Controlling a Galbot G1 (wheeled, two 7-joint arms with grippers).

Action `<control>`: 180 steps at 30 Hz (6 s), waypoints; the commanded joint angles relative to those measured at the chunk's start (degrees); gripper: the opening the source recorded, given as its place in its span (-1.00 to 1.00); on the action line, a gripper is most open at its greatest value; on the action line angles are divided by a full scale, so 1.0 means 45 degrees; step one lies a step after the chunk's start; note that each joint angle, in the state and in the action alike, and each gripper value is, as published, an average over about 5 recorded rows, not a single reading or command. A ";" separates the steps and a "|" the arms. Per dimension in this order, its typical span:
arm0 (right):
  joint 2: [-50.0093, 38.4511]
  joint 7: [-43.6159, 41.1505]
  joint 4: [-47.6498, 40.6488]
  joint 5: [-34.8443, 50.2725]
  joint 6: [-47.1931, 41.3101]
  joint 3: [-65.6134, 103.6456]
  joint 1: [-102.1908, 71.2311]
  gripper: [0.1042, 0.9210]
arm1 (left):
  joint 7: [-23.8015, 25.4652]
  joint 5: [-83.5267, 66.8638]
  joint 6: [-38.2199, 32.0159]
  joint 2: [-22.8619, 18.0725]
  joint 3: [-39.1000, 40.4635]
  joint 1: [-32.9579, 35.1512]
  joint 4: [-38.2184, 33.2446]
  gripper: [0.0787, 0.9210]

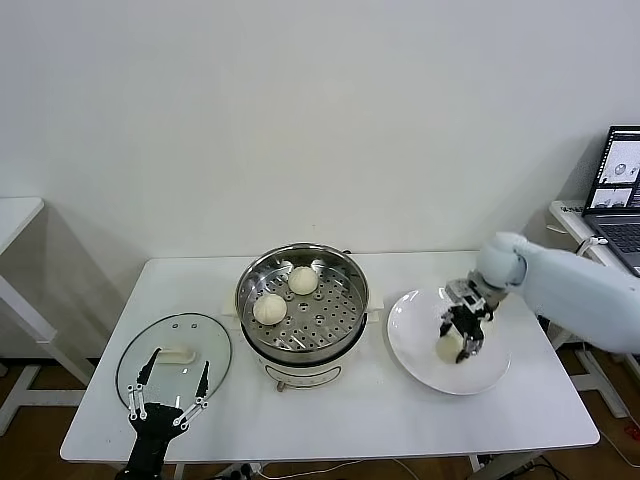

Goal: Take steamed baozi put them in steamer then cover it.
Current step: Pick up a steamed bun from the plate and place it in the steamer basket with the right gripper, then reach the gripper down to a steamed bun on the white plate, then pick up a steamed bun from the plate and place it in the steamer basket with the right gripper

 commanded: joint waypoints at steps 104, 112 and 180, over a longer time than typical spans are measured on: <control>0.0346 0.0465 -0.5483 -0.1134 0.0177 0.2393 -0.2585 0.76 | -0.0112 0.0028 -0.0193 -0.0003 -0.0181 -0.0022 0.0020 0.77; 0.0900 0.1036 -0.6019 -0.1602 0.0488 0.2778 -0.3037 0.76 | -0.0117 0.0023 -0.0241 0.0021 -0.0202 0.0015 -0.0005 0.77; 0.7244 0.0751 -0.1644 0.6620 -0.2118 -0.4799 0.5366 0.38 | -0.0190 -0.0125 -0.0384 0.0309 -0.0152 -0.0308 0.0019 0.77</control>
